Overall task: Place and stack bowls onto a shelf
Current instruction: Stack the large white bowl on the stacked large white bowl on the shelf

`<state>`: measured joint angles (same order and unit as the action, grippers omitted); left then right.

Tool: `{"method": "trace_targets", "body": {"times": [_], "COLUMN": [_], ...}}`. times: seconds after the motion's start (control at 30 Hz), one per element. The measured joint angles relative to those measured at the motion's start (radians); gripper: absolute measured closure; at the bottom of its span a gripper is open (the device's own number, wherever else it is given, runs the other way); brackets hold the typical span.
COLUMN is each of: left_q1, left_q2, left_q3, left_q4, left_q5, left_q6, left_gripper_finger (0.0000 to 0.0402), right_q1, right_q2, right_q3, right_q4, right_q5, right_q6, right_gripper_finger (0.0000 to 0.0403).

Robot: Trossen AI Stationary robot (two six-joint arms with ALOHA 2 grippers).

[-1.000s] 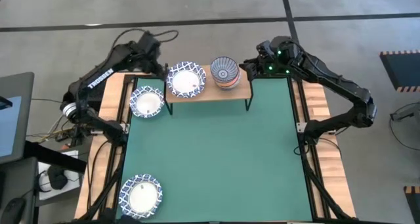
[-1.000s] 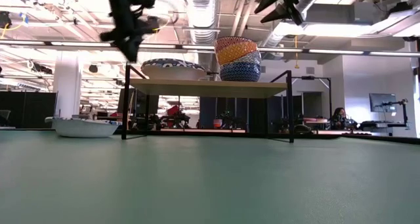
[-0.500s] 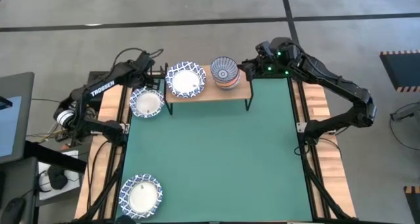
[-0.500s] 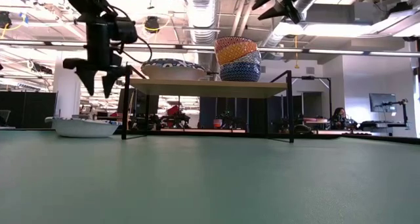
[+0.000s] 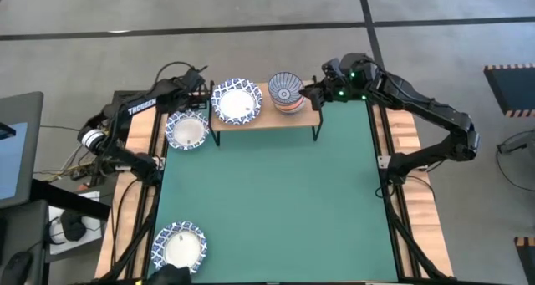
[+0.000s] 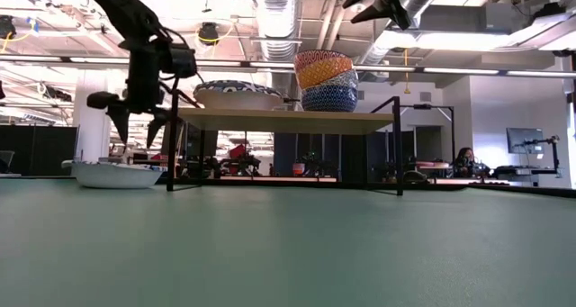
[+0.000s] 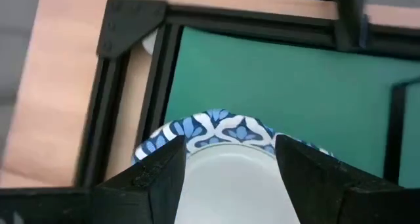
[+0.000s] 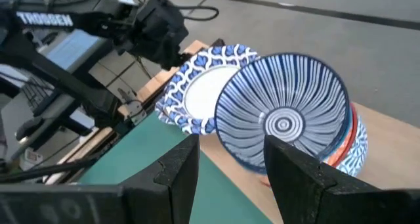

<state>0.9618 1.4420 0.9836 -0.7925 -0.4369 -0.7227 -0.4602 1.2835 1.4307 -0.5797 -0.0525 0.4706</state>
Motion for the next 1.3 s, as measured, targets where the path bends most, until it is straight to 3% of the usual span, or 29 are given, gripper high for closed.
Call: {"method": "trace_targets", "body": {"times": [0.3,0.6,1.0,1.13,1.3], "left_q1": [-0.004,-0.016,-0.009,0.0,0.0], "left_q2": [0.058,0.147,0.181,0.181,0.181], "left_q3": [0.0,0.0,0.0,0.0,-0.01], "left_q4": [0.007,0.071,0.125,0.127,0.129], "left_q5": [0.022,0.03,0.012,0.01,0.018], "left_q6": [-0.51,-0.816,-0.903,-0.912,-0.934], "left_gripper_finger": [0.0181,0.0181,0.0195,0.0238,0.032], "right_q1": [0.001,0.0,-0.012,-0.034,-0.061], "right_q2": [0.0,0.0,0.0,0.0,0.0], "right_q3": [0.0,0.0,0.0,0.0,0.0], "right_q4": [-0.019,-0.019,-0.033,-0.045,-0.045], "right_q5": [0.001,0.001,0.001,0.001,0.001], "right_q6": [-0.014,-0.059,-0.089,-0.107,-0.126], "right_gripper_finger": [0.0207,0.0207,0.0207,0.0207,0.0207]}}
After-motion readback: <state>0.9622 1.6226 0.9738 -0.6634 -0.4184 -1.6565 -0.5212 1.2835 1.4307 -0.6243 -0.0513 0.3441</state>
